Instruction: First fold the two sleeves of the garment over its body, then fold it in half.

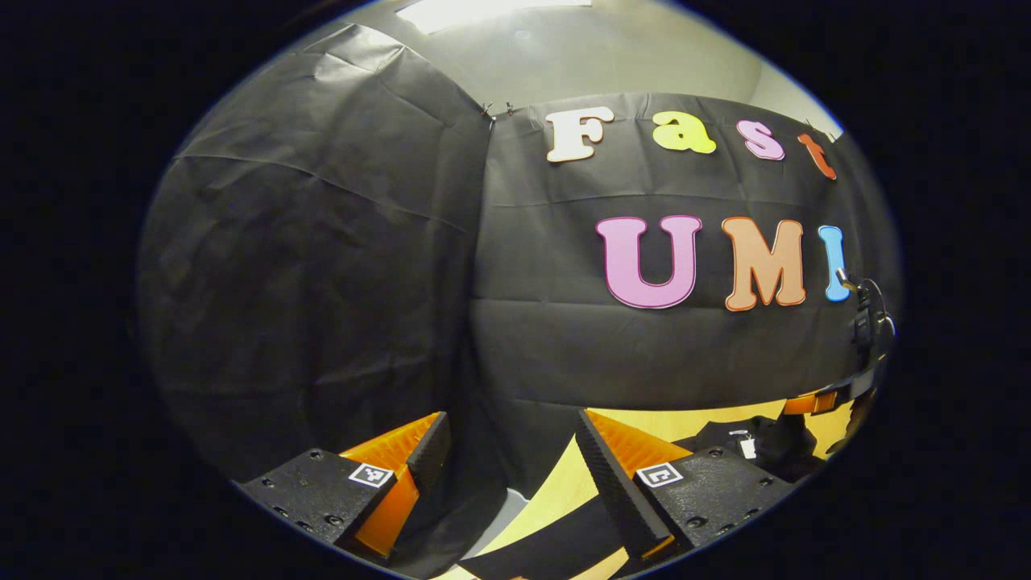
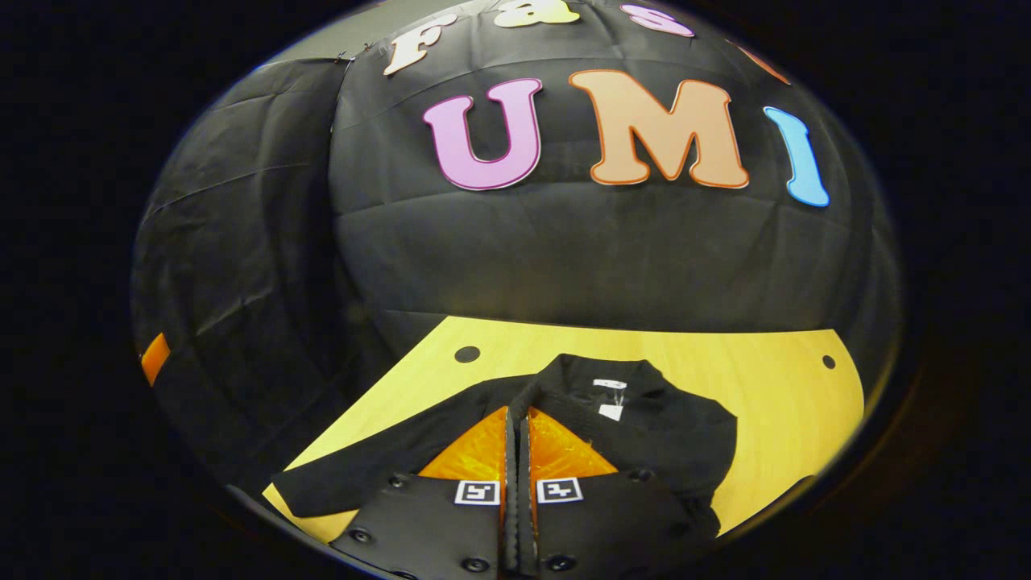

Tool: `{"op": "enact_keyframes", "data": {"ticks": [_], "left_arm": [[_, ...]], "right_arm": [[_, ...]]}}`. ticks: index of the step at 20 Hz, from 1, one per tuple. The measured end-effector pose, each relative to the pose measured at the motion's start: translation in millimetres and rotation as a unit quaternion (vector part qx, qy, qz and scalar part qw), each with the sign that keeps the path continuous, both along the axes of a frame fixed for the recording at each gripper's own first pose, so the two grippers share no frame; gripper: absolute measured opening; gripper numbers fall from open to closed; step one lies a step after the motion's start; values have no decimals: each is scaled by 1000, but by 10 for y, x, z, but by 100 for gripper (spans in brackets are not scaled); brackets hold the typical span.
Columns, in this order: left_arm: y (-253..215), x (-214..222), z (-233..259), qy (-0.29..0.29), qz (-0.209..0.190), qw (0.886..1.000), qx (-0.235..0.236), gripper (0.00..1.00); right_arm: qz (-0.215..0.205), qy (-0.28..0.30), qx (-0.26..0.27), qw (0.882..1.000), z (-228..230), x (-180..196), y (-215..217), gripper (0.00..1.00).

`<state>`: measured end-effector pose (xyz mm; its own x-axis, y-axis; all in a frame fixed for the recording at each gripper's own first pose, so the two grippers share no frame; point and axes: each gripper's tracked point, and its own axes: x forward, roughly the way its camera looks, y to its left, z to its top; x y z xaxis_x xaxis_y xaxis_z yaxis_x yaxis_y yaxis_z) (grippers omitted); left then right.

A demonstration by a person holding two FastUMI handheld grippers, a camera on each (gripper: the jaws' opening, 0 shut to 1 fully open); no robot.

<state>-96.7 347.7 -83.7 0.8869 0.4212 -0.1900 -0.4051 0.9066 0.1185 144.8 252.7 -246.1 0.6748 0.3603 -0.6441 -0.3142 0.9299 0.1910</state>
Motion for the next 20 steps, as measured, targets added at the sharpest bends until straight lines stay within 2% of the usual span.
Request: {"op": "enact_keyframes", "data": {"ticks": [1, 4, 9, 10, 14, 15, 17, 20], "left_arm": [[26, -19, -67, 9, -1, 1000, -6, 93], [127, -60, -382, 48, -5, 999, -20, 93], [205, -159, -941, 133, -28, 991, -13, 94], [201, -213, -1097, 154, -30, 987, -26, 94], [161, -310, -1689, 223, -29, 969, -97, 95], [147, -360, -1823, 242, -26, 963, -113, 95], [140, -469, -2081, 275, -15, 951, -140, 96], [132, -655, -2363, 311, 1, 933, -180, 97]], "right_arm": [[-2, -5, 19, 1000, 83, 29, 71, 26], [-27, -73, 34, 996, 468, 189, -34, 96], [-57, -123, 4, 991, 720, 186, -468, 97], [-62, -129, 1, 990, 749, 187, -539, 92], [-83, -139, -20, 987, 800, 160, -818, 97], [-87, -139, -25, 986, 797, 146, -861, 93], [-96, -133, -33, 986, 751, 125, -971, 97], [-104, -122, -40, 986, 684, 81, -1053, 97]]}}
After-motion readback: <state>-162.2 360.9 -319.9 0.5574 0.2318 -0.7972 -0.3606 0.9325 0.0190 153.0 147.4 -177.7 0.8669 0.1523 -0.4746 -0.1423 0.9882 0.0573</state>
